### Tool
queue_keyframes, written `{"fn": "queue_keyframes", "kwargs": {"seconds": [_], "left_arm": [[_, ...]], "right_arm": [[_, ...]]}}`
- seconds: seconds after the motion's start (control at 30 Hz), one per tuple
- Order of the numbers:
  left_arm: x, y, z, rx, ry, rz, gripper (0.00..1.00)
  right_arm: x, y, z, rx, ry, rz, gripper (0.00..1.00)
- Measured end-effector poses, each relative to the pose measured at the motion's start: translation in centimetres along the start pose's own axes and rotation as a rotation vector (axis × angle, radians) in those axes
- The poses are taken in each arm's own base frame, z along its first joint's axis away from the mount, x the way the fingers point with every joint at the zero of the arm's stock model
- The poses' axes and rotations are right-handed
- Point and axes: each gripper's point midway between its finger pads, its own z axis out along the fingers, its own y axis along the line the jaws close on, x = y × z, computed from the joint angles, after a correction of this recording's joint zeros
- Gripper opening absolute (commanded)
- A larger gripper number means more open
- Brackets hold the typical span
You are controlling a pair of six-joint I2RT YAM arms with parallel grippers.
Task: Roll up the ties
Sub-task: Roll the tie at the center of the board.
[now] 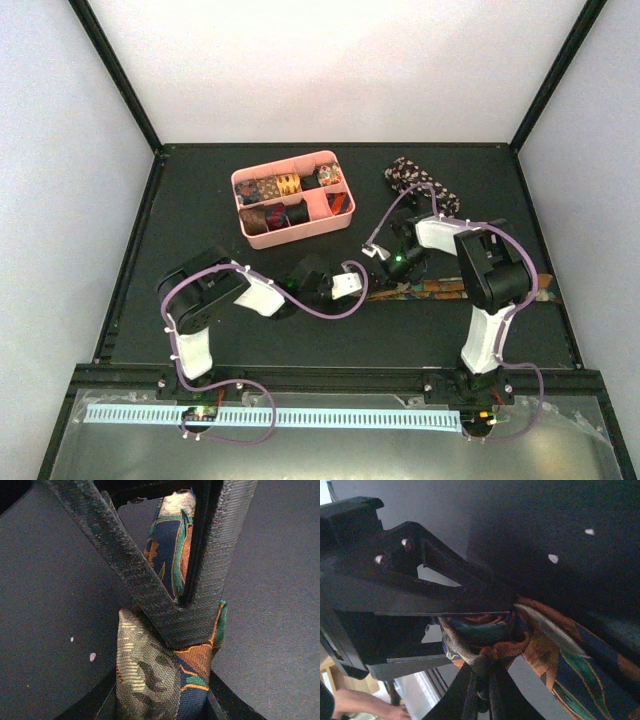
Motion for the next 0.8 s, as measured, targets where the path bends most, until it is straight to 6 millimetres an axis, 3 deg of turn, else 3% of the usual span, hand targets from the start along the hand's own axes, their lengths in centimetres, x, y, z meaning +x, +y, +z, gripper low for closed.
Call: {"fn": "queue_keyframes", "kwargs": {"seconds": [0.1, 0.23, 0.3, 0.5, 0.8], "left_arm": [[0.0, 0.0, 0.0, -0.001, 0.0, 0.0, 0.34], [0.0, 0.2, 0.0, -0.009, -0.003, -0.003, 0.65], [0.4, 0.3, -0.5, -0.002, -0.014, -0.025, 0.75], [1.6, 0.3, -2.4, 0.02, -0.092, -0.096, 0.8], [0.3, -0.4, -0.8, 0.087, -0.276, -0.111, 0.81]], "right_arm": [[0.0, -0.1, -0.1, 0.002, -0.001, 0.001, 0.02], [-0.1, -0.5, -0.3, 0.009, -0.009, 0.011, 0.02], [0.0, -1.0, -0.5, 0.014, -0.015, 0.02, 0.02], [0.4, -2.5, -0.5, 0.026, -0.015, 0.059, 0.01], [0.5, -3.0, -0.3, 0.027, -0.009, 0.082, 0.02]]}}
